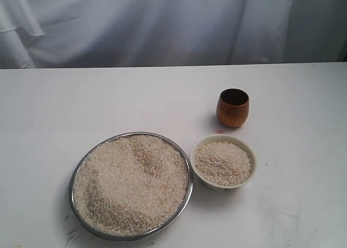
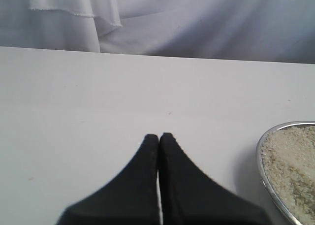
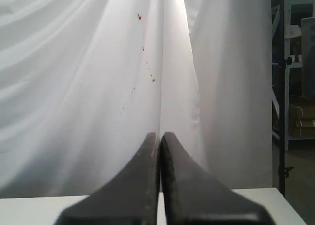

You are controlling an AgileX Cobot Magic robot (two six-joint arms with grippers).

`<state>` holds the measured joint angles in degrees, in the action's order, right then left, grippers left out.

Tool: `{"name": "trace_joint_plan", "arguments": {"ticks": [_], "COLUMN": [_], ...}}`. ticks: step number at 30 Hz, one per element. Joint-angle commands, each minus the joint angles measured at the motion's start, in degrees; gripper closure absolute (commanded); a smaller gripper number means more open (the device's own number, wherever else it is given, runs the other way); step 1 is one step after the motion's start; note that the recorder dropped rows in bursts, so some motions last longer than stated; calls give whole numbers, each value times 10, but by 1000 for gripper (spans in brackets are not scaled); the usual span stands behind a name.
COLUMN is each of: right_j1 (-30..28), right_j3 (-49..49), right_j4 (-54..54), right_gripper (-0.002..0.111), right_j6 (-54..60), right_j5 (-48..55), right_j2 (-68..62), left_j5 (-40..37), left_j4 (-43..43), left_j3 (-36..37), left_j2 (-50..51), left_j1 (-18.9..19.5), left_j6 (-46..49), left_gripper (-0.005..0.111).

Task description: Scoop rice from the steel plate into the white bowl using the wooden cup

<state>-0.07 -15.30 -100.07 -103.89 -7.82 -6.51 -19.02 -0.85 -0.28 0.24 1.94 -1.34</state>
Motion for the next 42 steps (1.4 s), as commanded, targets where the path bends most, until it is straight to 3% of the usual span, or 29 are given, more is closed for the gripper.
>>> {"name": "trace_joint_plan", "arguments": {"ticks": [1,7,10,12,13,15,19,23,42], "right_j1": [-2,-1,4,11,17,20,21,21,21], "right_j3": [21,24,24,25,31,52,110,153,153], "right_j4": [3,111,311,457,606,731,907,917,971], "right_gripper": [108,108,108,108,108,108,108,108,108], "right_j6": [-10,58,234,400,558,694,835,857,992], "right_j5": [-5,-14,-26,-27,-27,-9,27,28,187], "right_j2": [4,4,4,4,4,4,4,4,4], "left_j5": [8,8,8,8,8,8,8,8,8], "left_j4": [1,1,1,1,1,1,1,1,1], "left_j3": [3,3,3,3,3,3,3,3,3], "left_j2": [-2,-2,-2,-2,-2,-2,-2,-2,-2], "left_j1": [-2,-2,-2,-2,-2,-2,-2,-2,-2], "left_j6": [0,0,0,0,0,0,0,0,0], "left_gripper": [107,107,107,107,107,107,107,107,107]}}
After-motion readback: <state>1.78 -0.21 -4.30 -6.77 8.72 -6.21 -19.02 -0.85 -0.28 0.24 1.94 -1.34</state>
